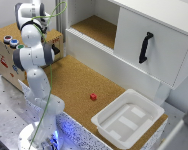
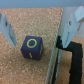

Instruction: Place the purple block on the table

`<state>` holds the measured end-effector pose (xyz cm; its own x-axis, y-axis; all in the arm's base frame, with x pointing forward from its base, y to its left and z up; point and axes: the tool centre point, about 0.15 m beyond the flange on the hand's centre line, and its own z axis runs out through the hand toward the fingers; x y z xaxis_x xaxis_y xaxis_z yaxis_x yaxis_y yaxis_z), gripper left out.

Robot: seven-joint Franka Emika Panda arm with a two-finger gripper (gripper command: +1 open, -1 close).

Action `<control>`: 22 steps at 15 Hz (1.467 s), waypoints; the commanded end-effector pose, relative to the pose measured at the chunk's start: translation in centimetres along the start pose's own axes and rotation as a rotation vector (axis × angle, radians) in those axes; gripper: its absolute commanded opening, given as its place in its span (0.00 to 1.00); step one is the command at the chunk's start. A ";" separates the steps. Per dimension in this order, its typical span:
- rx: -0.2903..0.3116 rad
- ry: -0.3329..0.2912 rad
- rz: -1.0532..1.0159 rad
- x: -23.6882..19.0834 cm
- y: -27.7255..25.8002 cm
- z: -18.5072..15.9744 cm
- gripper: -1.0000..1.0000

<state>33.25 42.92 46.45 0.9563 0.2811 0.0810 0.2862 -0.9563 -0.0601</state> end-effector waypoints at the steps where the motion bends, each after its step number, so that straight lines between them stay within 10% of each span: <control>1: -0.113 -0.051 0.019 1.8 -1.6 1.0 1.00; 12: -0.120 -0.008 -0.050 1.0 -2.3 3.8 1.00; 13: -0.082 -0.005 -0.042 1.2 -2.4 4.2 0.00; 22: -0.104 0.012 -0.070 1.6 -2.5 3.7 0.00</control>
<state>34.01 45.66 42.82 0.9337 0.3497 0.0769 0.3528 -0.9351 -0.0323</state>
